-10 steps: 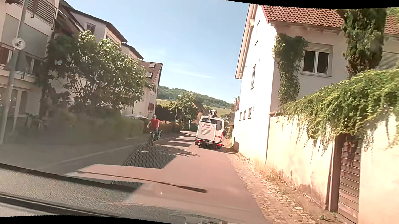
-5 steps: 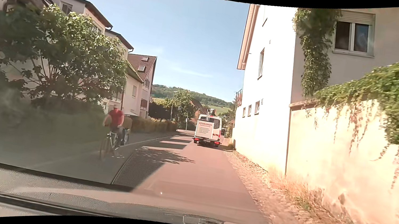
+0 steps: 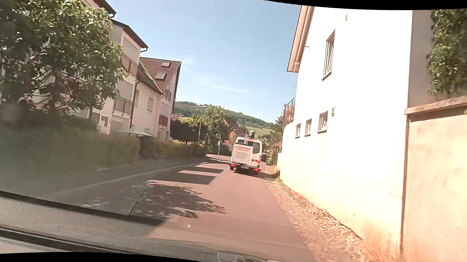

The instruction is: Follow the waypoints while adhering to traffic rules and regulations

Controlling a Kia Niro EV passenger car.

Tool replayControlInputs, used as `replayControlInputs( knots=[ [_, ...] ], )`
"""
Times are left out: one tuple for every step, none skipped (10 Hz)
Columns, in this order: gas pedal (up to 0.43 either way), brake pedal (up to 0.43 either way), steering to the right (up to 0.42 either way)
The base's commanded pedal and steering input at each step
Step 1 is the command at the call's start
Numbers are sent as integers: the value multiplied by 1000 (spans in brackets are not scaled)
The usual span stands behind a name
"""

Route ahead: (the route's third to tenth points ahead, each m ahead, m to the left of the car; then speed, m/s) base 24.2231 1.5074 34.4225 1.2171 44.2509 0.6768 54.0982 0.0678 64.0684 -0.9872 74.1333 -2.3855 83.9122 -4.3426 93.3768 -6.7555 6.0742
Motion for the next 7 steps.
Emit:
replayControlInputs(
  knots=[
    [130, 0, -3],
    [130, 0, -2],
    [130, 0, 0],
    [130, 0, 3],
    [130, 0, 5],
    [130, 0, 6],
    [130, 0, 6]
  ],
)
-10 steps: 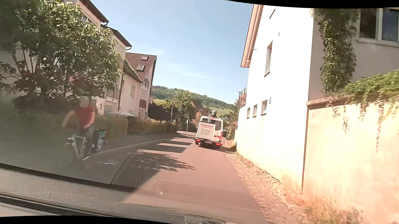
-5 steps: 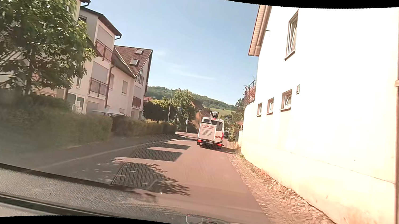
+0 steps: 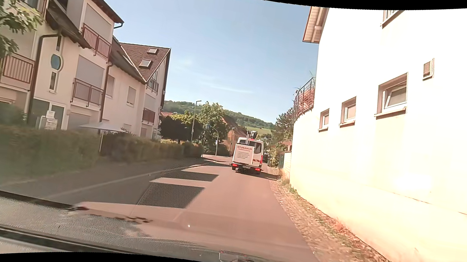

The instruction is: Follow the waypoints while adhering to traffic rules and regulations

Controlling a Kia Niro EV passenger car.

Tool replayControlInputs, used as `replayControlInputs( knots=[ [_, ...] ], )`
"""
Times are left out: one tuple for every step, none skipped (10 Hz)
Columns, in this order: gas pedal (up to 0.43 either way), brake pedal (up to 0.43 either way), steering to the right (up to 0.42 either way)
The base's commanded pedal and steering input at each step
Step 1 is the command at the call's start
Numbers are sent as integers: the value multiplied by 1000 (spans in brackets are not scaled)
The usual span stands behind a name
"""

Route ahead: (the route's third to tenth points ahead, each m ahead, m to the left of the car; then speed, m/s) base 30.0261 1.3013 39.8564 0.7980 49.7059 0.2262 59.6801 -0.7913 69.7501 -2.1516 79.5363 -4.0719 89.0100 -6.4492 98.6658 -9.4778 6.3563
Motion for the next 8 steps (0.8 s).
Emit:
replayControlInputs(
  knots=[
    [118, 0, 7],
    [87, 0, 7],
    [79, 0, 8],
    [67, 0, 8],
    [59, 0, 9],
    [59, 0, 10],
    [59, 0, 11],
    [59, 0, 12]
  ],
)
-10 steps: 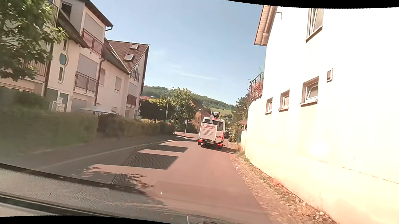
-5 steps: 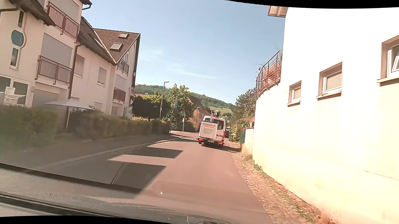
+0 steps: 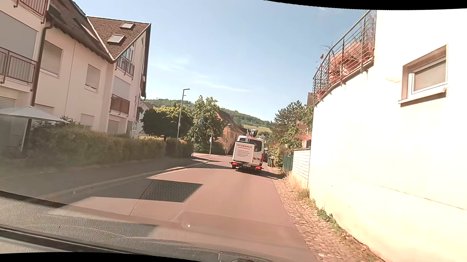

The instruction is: Follow the waypoints while adhering to traffic rules and regulations

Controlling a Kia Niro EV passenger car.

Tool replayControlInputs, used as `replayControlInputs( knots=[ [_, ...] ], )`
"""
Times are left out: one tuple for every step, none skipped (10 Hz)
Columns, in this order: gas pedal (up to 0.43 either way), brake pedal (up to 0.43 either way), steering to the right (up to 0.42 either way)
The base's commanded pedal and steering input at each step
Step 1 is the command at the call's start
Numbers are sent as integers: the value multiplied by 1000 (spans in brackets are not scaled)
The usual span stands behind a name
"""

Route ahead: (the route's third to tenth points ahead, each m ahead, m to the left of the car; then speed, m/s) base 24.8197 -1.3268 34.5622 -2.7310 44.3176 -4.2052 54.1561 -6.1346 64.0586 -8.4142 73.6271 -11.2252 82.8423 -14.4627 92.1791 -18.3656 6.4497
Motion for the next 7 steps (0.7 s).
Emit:
replayControlInputs(
  knots=[
    [59, 0, 13],
    [59, 0, 15],
    [59, 0, 16],
    [47, 0, 17],
    [47, 0, 17],
    [28, 0, 17],
    [0, 0, 17]
  ],
)
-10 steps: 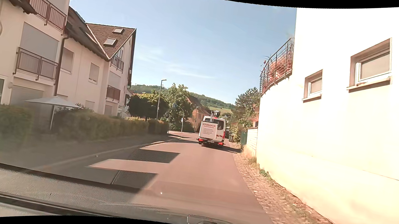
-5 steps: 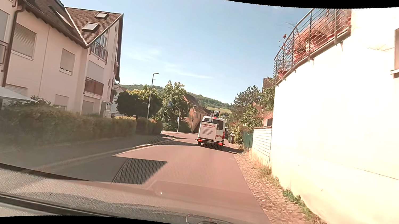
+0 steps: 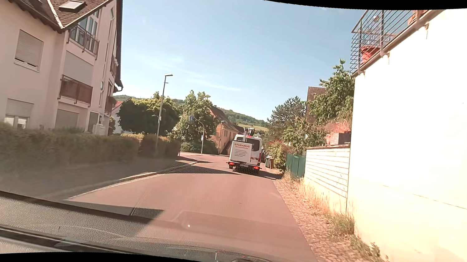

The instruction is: Follow the waypoints while adhering to traffic rules and regulations

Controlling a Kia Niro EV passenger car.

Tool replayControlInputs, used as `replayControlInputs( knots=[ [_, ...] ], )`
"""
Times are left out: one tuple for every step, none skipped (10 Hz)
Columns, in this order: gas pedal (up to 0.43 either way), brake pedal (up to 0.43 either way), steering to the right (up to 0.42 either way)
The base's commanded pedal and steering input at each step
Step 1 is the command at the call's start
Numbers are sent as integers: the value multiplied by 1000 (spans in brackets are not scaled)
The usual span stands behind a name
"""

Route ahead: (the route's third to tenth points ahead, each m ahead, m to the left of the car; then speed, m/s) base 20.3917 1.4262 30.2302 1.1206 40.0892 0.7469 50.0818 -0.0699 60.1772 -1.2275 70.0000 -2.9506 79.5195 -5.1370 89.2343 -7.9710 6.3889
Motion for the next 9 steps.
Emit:
replayControlInputs(
  knots=[
    [0, 0, 17],
    [0, 0, 17],
    [0, 0, 17],
    [0, 0, 17],
    [0, 0, 17],
    [0, 0, 17],
    [0, 0, 17],
    [0, 0, 17],
    [0, 0, 17]
  ],
)
